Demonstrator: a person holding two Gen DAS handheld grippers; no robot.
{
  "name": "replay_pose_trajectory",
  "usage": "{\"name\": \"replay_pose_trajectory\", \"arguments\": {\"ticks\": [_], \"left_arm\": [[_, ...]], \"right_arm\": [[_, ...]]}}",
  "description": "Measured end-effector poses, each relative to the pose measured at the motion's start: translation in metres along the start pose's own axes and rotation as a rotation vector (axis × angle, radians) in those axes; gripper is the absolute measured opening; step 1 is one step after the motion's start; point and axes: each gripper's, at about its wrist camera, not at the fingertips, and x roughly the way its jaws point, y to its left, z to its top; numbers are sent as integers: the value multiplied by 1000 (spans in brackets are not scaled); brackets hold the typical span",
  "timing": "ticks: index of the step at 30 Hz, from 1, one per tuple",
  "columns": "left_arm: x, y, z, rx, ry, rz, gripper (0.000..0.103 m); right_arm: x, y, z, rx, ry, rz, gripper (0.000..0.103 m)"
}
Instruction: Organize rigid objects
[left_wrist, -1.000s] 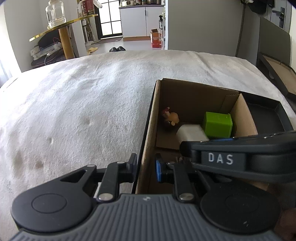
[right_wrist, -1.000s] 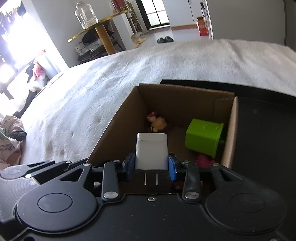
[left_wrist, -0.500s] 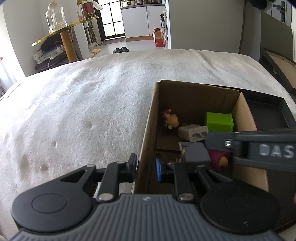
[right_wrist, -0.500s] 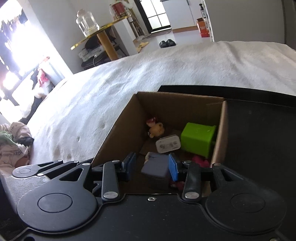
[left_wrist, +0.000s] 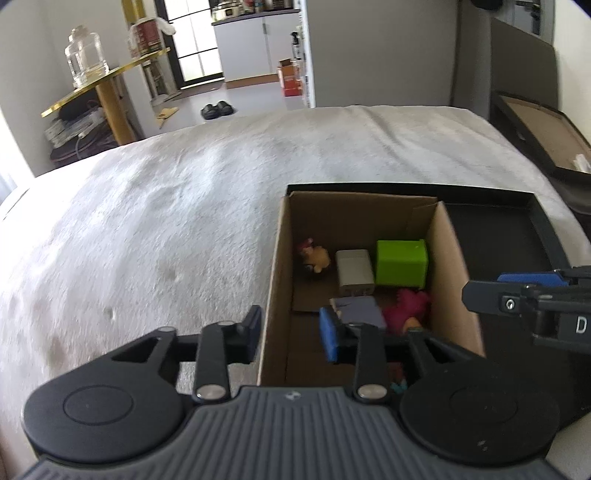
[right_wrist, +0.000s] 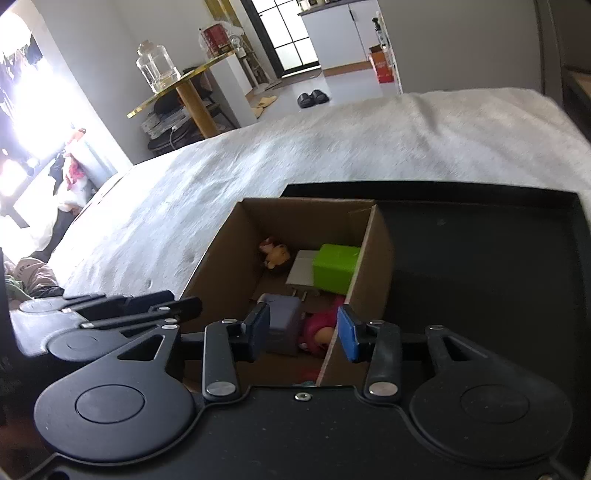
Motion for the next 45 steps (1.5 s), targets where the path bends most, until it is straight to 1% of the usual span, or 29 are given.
{"name": "replay_pose_trajectory", "arguments": {"ticks": [1,3,5,8,12,15,16,20,23,26,30,33,39,45], "left_arm": [[-2,-1,1,5,-1,-5,44],[-8,-3,2,21,-6,-14,50],[-13,-3,4,29,-5,-22,54],[-17,-5,8,37,7,-40,59],[-30,-9,13,66,-15,-51,70],[-43,-13,17,95,-44,-50,78],[-46,-14,17,103,-50,-53,80],[-59,-15,18,123,-63,-85,83],[-70,-15,16,142,-77,-94,85],[-81,-13,15,141,-87,-111,85],[-97,-9,12,143,-106,-121,86],[-105,-4,12,128,-106,-133,86],[-120,2,9,105,-101,-167,88],[-130,2,0,93,-94,-188,92]], "right_arm": [[-4,-2,0,4,-6,-1,43],[-11,-6,0,6,-20,-11,45],[-20,-9,0,5,-36,-25,50],[-33,-14,-1,4,-51,-45,53],[-48,-22,-1,8,-70,-66,58],[-60,-27,-2,10,-92,-80,66],[-64,-28,-2,11,-98,-83,70],[-80,-32,-4,14,-123,-104,82],[-91,-33,-7,13,-142,-101,85],[-102,-32,-9,-4,-154,-104,88],[-114,-27,-13,-22,-161,-90,89],[-122,-22,-13,-44,-169,-81,90],[-140,-15,-15,-64,-194,-68,98],[-149,-12,-19,-63,-188,-61,103]]}}
